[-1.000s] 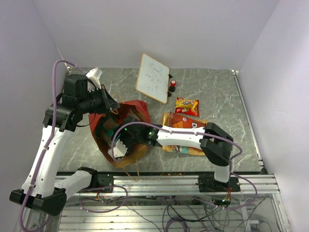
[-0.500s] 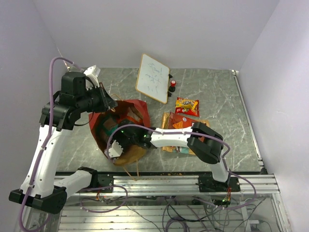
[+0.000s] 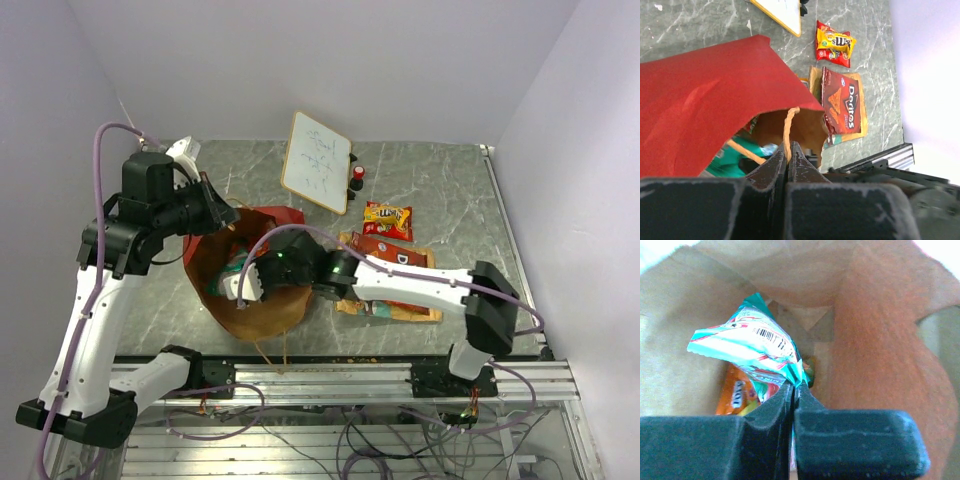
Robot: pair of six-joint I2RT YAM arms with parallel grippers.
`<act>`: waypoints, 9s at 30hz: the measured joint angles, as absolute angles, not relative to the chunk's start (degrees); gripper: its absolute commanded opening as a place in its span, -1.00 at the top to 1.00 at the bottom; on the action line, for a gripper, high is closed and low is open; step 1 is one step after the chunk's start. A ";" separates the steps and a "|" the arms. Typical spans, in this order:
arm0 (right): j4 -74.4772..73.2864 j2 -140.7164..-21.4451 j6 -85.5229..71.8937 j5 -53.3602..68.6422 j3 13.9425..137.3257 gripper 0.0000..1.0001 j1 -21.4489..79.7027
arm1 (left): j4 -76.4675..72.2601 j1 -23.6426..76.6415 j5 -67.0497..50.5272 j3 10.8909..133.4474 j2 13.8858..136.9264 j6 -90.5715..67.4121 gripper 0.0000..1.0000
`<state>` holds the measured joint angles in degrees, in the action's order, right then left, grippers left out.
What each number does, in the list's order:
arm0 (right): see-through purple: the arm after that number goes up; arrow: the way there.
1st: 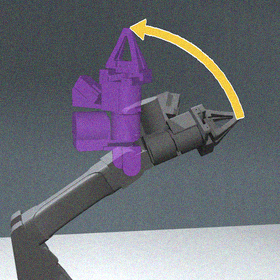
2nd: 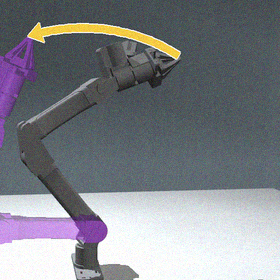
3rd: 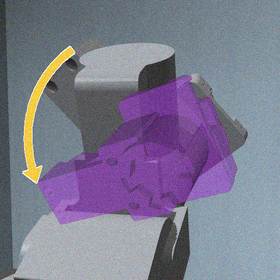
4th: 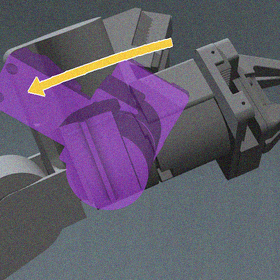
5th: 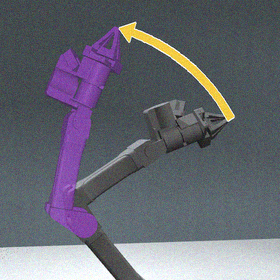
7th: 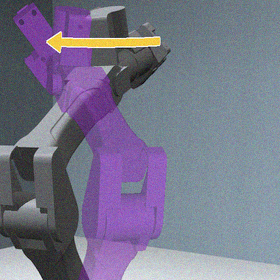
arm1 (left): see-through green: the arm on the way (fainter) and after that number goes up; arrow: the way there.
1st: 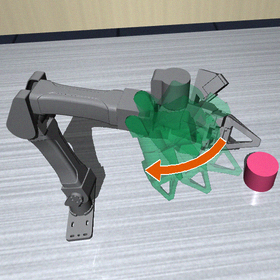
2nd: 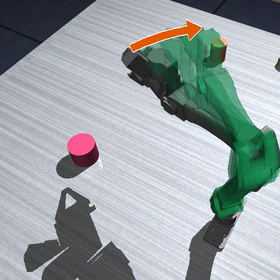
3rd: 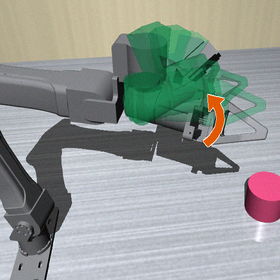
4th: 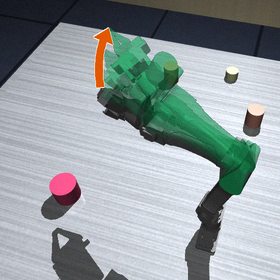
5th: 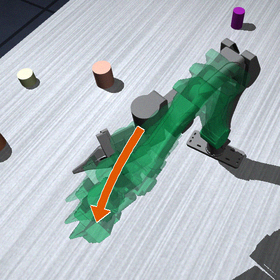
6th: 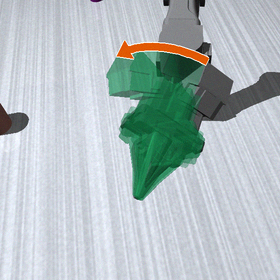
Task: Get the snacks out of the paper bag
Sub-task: Take out the snack from the paper bag, then place the snack at the center of the board, then take out the snack from the paper bag, then place the snack at the center of the board.
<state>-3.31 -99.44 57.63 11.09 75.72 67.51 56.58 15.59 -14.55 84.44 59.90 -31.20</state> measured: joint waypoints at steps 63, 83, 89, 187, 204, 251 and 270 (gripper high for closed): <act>-43.40 -79.96 -47.03 -36.95 55.20 0.92 43.44 | 53.34 15.59 -13.63 79.72 59.68 -34.17 0.86; -39.90 -73.23 -52.99 -27.81 52.93 0.36 43.44 | 52.12 15.59 -16.12 78.56 60.75 -34.50 0.86; -41.25 -73.84 -51.70 -28.12 54.46 -0.20 43.42 | 52.10 15.59 -16.51 78.56 60.75 -34.50 0.86; -6.59 -64.53 -4.32 -20.27 69.34 1.00 74.35 | 52.12 15.59 -15.55 84.49 64.10 -36.01 0.86; -49.30 -71.44 -26.09 -63.64 86.89 1.00 71.22 | 52.66 15.59 -10.81 84.60 64.53 -36.93 0.86; -31.53 -89.73 -13.45 -31.97 70.85 -0.07 50.57 | 48.03 15.59 -9.72 75.35 57.67 -40.42 0.86; -27.20 -66.02 -19.88 -11.81 64.29 -0.29 51.83 | 47.57 15.59 -16.14 75.31 61.45 -37.56 0.86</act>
<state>-27.20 -66.02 -19.88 -11.81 64.29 51.83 47.57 15.59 -16.14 75.31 61.45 -37.56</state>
